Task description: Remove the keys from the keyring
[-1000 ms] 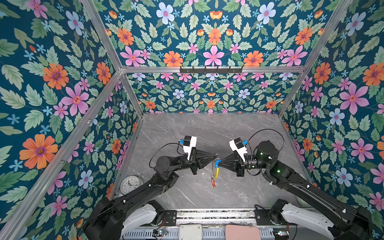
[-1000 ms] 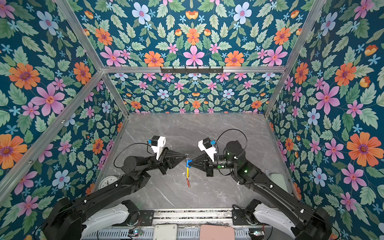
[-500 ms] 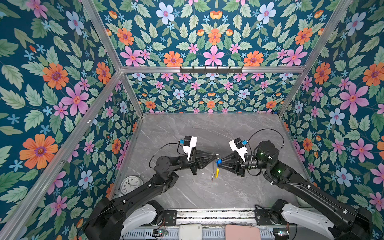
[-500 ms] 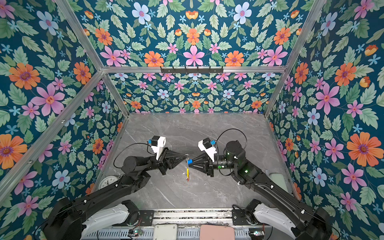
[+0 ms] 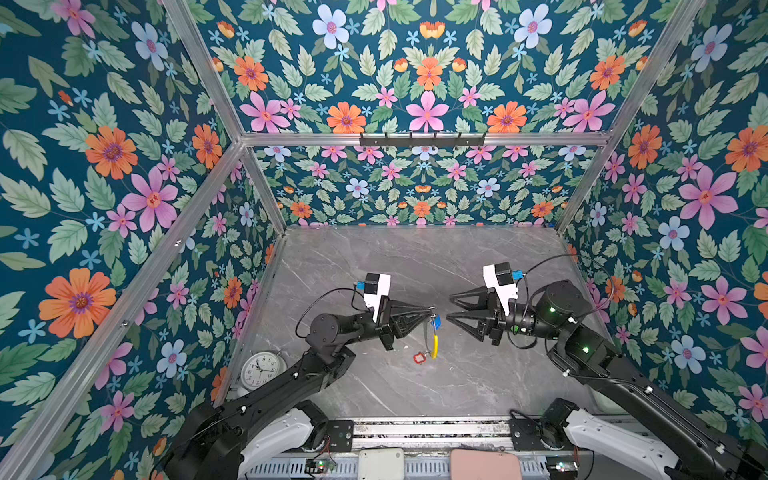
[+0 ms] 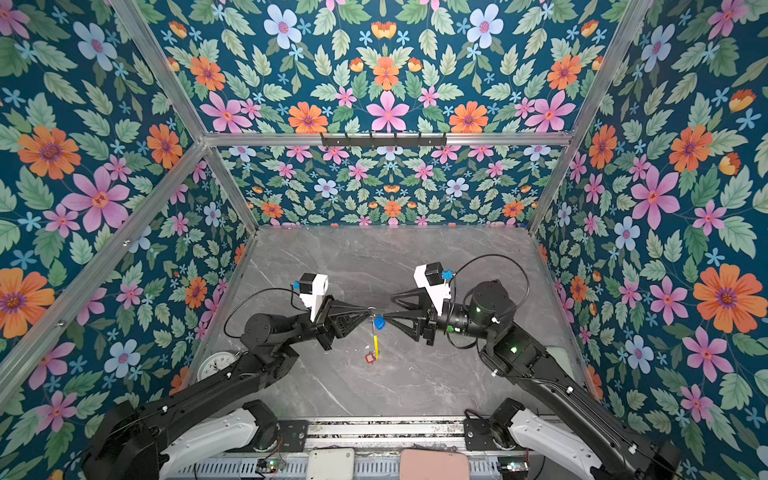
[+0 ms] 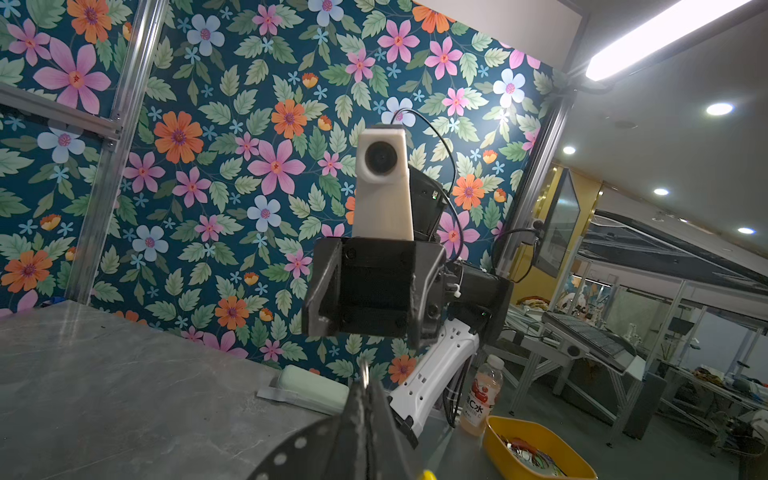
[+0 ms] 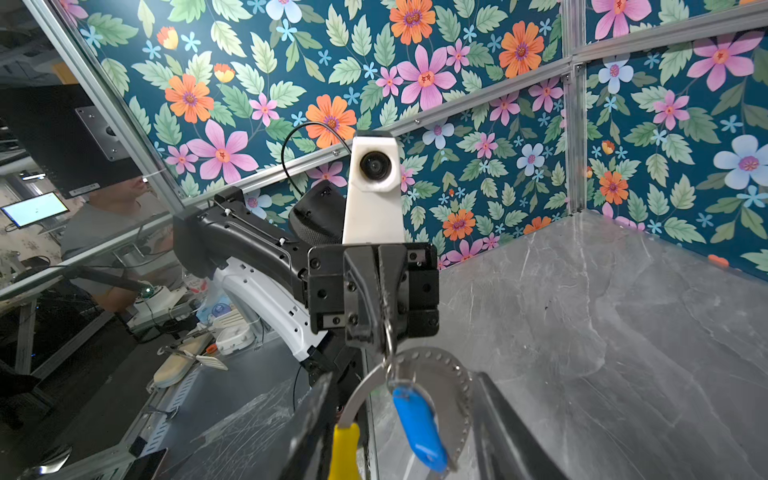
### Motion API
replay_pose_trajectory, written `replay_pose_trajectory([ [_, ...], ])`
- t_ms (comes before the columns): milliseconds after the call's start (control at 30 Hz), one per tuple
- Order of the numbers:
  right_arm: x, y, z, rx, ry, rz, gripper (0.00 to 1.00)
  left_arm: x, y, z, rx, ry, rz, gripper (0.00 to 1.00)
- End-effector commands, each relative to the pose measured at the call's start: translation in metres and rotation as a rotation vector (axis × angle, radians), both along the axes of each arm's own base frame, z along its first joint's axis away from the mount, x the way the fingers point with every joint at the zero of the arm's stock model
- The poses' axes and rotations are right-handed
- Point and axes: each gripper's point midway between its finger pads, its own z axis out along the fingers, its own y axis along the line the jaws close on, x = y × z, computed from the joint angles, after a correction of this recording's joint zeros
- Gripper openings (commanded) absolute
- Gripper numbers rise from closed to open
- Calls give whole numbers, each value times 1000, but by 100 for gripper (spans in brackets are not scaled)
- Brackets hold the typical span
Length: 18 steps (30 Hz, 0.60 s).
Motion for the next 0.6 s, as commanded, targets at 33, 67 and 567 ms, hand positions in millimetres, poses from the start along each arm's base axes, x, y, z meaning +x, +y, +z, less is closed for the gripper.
replay_pose_trajectory([
  [33,-4,10,14,54,18,82,47,-3,4,9,-33,-40,8,0],
  [67,-5,12,14,57,22,97,44,-3,4,10,-35,-40,9,0],
  [567,-7,19,1,54,67,156,27,-1,6,7,-41,-32,30,0],
])
